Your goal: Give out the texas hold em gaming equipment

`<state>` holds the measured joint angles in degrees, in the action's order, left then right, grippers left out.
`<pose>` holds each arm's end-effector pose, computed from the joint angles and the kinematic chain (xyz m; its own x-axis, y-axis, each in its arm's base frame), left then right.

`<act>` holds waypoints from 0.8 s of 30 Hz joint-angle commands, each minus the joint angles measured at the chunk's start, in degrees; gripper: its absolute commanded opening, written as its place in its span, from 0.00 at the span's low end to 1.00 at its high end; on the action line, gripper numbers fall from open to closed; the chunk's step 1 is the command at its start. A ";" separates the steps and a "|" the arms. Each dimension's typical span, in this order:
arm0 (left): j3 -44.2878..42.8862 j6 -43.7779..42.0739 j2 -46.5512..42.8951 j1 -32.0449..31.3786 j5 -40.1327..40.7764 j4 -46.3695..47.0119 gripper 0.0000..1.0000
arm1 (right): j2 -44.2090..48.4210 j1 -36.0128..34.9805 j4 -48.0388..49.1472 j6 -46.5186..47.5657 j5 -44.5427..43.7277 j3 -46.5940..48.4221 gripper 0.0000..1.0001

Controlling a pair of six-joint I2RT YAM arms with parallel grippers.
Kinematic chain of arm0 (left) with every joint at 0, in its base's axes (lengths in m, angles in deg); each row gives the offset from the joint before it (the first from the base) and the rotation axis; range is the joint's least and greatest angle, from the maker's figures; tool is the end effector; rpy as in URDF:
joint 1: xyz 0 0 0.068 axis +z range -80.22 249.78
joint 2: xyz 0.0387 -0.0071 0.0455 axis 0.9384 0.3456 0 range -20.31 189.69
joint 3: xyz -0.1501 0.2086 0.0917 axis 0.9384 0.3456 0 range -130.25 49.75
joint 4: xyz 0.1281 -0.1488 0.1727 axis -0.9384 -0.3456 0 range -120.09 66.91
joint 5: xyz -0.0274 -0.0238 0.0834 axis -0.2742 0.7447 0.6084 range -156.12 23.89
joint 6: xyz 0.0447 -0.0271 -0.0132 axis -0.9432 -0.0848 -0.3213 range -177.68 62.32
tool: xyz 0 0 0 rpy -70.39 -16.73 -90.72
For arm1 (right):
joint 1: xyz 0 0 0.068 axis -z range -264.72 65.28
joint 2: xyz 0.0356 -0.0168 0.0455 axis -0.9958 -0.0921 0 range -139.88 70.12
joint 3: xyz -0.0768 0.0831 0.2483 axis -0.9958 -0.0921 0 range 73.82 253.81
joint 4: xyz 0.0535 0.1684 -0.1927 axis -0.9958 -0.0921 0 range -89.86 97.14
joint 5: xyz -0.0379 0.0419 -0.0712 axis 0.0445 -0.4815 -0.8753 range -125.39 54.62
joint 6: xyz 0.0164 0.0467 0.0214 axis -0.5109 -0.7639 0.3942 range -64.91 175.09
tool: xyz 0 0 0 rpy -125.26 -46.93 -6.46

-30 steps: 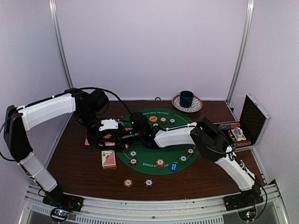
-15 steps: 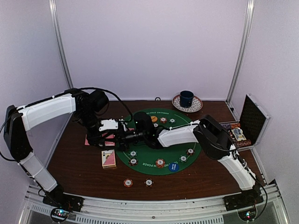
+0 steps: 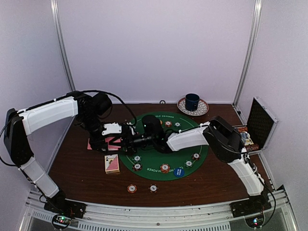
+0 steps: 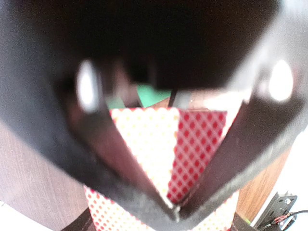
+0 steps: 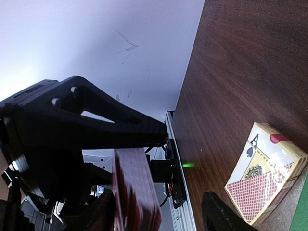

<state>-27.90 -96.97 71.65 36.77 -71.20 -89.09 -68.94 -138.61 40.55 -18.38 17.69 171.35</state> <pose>0.2497 -0.1660 0.2671 -0.2882 0.9394 -0.1855 0.9531 0.3000 0.0388 0.2935 0.4507 0.1555 -0.9361 -0.3061 -0.1733 -0.1909 0.0282 0.9812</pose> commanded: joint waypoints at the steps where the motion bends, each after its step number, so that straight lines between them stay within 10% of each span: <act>1: -0.60 0.04 -1.00 -0.12 -0.27 0.34 0.00 | 3.15 0.78 0.69 -0.30 -0.12 -2.71 0.63; 24: 0.65 -0.53 -0.56 -0.12 1.43 0.70 0.00 | 8.78 1.64 12.11 -9.69 1.84 -8.55 0.38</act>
<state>-27.59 -97.05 71.60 36.73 -70.74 -88.69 -63.13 -137.27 48.38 -26.75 18.59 163.26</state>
